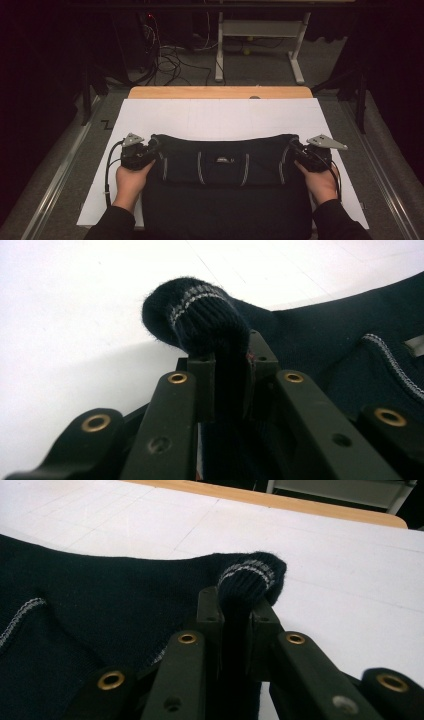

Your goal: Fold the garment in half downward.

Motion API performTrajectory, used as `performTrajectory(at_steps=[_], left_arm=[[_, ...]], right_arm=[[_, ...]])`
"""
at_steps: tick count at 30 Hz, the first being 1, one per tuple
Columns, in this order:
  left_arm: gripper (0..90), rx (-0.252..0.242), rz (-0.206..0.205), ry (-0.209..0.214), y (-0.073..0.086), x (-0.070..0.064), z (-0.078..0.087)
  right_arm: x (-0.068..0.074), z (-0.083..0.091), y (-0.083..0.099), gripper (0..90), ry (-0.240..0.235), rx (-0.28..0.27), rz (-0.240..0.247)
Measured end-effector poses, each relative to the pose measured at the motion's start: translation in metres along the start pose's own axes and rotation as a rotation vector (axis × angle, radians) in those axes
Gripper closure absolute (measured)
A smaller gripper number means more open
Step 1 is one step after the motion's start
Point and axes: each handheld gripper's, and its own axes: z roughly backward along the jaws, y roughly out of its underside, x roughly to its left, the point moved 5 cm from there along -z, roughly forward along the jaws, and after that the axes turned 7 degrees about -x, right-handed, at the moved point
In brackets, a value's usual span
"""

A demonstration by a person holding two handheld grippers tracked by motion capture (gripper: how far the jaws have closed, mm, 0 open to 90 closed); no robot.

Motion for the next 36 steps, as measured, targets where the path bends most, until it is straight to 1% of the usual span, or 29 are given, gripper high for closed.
performTrajectory(at_steps=[3,4,5,8,10,14,23,26,29,30,32,34,35,36], left_arm=[[75.1,-0.002,0.008,-0.011,-0.002,0.003,-0.003],[75.1,0.002,0.005,-0.015,-0.002,0.004,-0.004],[75.1,0.003,0.004,-0.019,-0.003,0.005,-0.005],[75.1,0.005,-0.01,-0.031,-0.008,0.008,-0.008],[75.1,0.008,-0.011,-0.035,-0.011,0.01,-0.009],[75.1,-0.005,0.004,-0.039,-0.019,0.012,-0.01],[75.1,-0.03,-0.017,-0.052,-0.041,0.014,-0.01],[75.1,-0.042,-0.009,-0.055,-0.048,0.016,-0.01],[75.1,-0.051,-0.013,-0.066,-0.054,0.017,-0.011],[75.1,-0.061,-0.015,-0.07,-0.056,0.016,-0.011],[74.9,-0.051,-0.014,-0.073,-0.055,0.017,-0.013],[74.6,-0.012,0.014,-0.067,-0.048,0.021,-0.02],[74.5,0.018,0.034,-0.063,-0.043,0.023,-0.026],[74.4,0.04,0.038,-0.063,-0.039,0.025,-0.03]], right_arm=[[-0.002,-0.006,-0.004,81.0,0.007,-0.003,0.004],[-0.003,-0.007,-0.006,81.0,0.011,-0.002,0.011],[-0.003,-0.009,-0.007,81.0,0.014,-0.003,0.006],[-0.004,-0.015,-0.014,80.9,0.018,-0.002,0.015],[-0.005,-0.017,-0.019,80.9,0.019,-0.005,0.014],[-0.005,-0.021,-0.029,80.9,0.027,-0.004,0.028],[-0.007,-0.024,-0.046,80.9,0.056,-0.03,0.059],[-0.008,-0.024,-0.05,80.9,0.062,-0.036,0.065],[-0.007,-0.024,-0.057,80.8,0.075,-0.061,0.096],[-0.007,-0.025,-0.059,80.8,0.077,-0.067,0.098],[-0.006,-0.026,-0.062,80.7,0.081,-0.081,0.103],[-0.005,-0.028,-0.06,80.3,0.076,-0.077,0.096],[-0.006,-0.031,-0.058,80.1,0.07,-0.066,0.092],[-0.006,-0.034,-0.054,79.9,0.062,-0.047,0.086]])
